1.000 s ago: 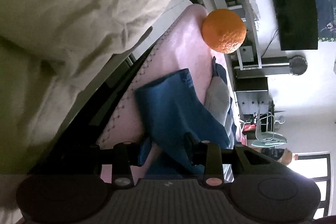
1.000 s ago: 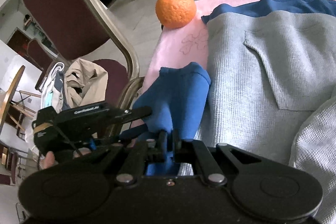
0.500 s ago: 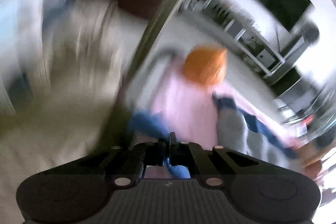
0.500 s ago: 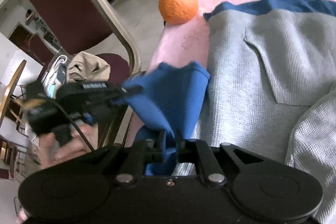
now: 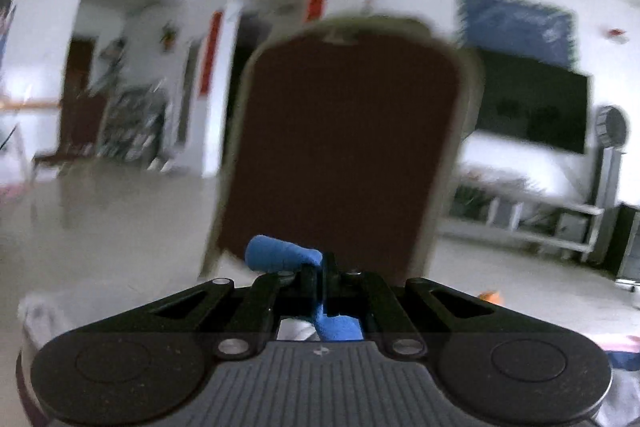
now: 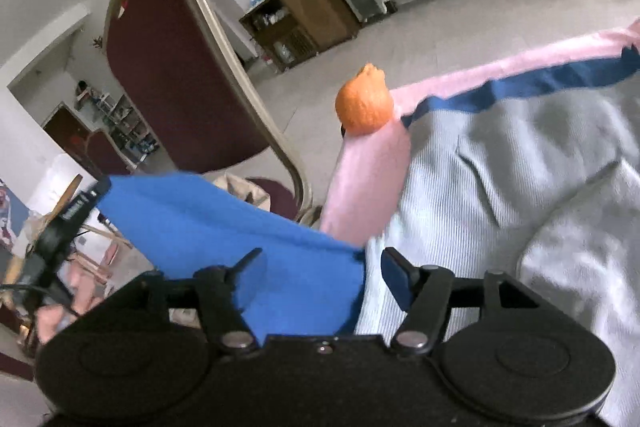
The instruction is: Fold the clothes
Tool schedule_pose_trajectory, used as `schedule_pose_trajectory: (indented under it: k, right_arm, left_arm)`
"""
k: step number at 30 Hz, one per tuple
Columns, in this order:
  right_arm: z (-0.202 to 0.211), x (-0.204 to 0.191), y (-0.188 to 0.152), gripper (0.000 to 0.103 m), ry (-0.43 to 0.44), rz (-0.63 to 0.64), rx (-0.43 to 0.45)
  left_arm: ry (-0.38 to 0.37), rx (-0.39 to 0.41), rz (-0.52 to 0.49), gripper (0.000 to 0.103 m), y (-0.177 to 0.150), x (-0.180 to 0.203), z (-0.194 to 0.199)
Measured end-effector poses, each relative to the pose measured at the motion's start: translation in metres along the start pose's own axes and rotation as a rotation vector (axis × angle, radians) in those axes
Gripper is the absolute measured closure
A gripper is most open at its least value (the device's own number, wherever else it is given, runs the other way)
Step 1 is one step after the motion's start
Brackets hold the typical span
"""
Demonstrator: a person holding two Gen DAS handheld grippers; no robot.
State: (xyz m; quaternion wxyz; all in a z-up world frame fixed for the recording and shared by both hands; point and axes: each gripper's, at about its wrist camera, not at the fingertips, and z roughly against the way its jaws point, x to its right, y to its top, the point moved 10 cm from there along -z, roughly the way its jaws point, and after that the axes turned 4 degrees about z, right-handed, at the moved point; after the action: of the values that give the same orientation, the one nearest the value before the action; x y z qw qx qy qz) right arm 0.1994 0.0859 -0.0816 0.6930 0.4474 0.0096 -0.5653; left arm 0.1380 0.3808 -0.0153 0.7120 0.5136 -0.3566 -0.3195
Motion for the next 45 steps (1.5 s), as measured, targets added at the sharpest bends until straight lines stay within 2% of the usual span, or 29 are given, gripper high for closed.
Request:
schedule_pose_trajectory:
  k: [2, 3, 4, 6, 11, 13, 15, 17, 20, 23, 27, 28, 29, 30, 32, 33, 35, 37, 39, 40, 42, 45]
  right_arm:
    - [-0.001, 0.000, -0.005, 0.041, 0.003, -0.008, -0.019]
    - [-0.002, 0.000, -0.008, 0.041, 0.000, -0.007, -0.028]
    - [-0.002, -0.001, -0.010, 0.041, 0.004, -0.012, -0.036]
    - [-0.002, -0.003, -0.016, 0.041, 0.013, -0.024, -0.051]
    - [0.046, 0.017, -0.014, 0.036, -0.002, -0.043, -0.001]
    - [0.066, 0.025, -0.013, 0.036, -0.008, -0.051, 0.019]
    - [0.086, 0.033, -0.012, 0.035, -0.014, -0.058, 0.040]
    - [0.106, 0.041, -0.011, 0.034, -0.020, -0.066, 0.061]
    - [0.137, 0.053, -0.009, 0.031, -0.029, -0.077, 0.091]
    - [0.136, 0.100, -0.027, 0.028, -0.117, -0.116, 0.065]
    - [0.136, 0.164, -0.053, 0.028, -0.237, -0.168, 0.026]
    - [0.136, 0.180, -0.059, 0.028, -0.267, -0.181, 0.016]
    - [0.137, 0.196, -0.066, 0.035, -0.297, -0.195, 0.007]
    - [0.137, 0.212, -0.072, 0.055, -0.327, -0.208, -0.003]
    - [0.138, 0.243, -0.086, 0.072, -0.387, -0.234, -0.023]
    - [0.139, 0.259, -0.092, 0.074, -0.417, -0.247, -0.033]
    - [0.140, 0.290, -0.105, 0.078, -0.478, -0.273, -0.052]
    - [0.138, 0.294, -0.109, 0.078, -0.493, -0.210, -0.072]
    - [0.138, 0.297, -0.115, 0.097, -0.562, -0.095, -0.112]
    - [0.140, 0.296, -0.118, 0.097, -0.590, -0.043, -0.126]
    - [0.146, 0.295, -0.122, 0.097, -0.617, -0.022, -0.139]
    - [0.160, 0.293, -0.120, 0.092, -0.596, -0.071, -0.111]
  left_arm:
    - [0.051, -0.087, 0.024, 0.101, -0.023, -0.019, -0.025]
    - [0.097, -0.155, 0.030, 0.095, -0.040, -0.031, -0.041]
    - [0.092, -0.159, 0.056, 0.091, -0.037, -0.035, -0.037]
    - [0.077, -0.160, 0.111, 0.077, -0.027, -0.040, -0.028]
    - [0.037, -0.161, 0.248, 0.073, -0.004, -0.054, -0.005]
    - [-0.015, -0.152, 0.253, 0.073, 0.010, -0.030, 0.013]
    - [-0.079, -0.161, 0.195, 0.071, 0.014, 0.009, 0.023]
    - [-0.143, -0.207, 0.120, 0.070, 0.003, 0.046, 0.035]
    - [-0.239, -0.372, -0.018, 0.068, -0.053, 0.118, 0.047]
    - [-0.271, -0.572, -0.162, 0.069, -0.126, 0.158, 0.058]
    - [-0.229, -0.698, -0.297, 0.074, -0.189, 0.186, 0.073]
    - [-0.212, -0.707, -0.316, 0.074, -0.204, 0.178, 0.068]
    - [-0.191, -0.706, -0.338, 0.077, -0.209, 0.180, 0.069]
    - [-0.157, -0.698, -0.359, 0.084, -0.214, 0.178, 0.071]
    - [-0.093, -0.696, -0.388, 0.089, -0.227, 0.174, 0.071]
    - [-0.064, -0.705, -0.393, 0.090, -0.235, 0.171, 0.070]
    - [-0.052, -0.709, -0.405, 0.089, -0.238, 0.169, 0.070]
    - [-0.057, -0.692, -0.413, 0.085, -0.233, 0.169, 0.073]
    - [-0.062, -0.674, -0.421, 0.085, -0.229, 0.169, 0.076]
    - [-0.064, -0.666, -0.425, 0.085, -0.226, 0.169, 0.077]
    - [-0.069, -0.648, -0.433, 0.085, -0.222, 0.170, 0.079]
    - [-0.077, -0.622, -0.445, 0.083, -0.215, 0.170, 0.083]
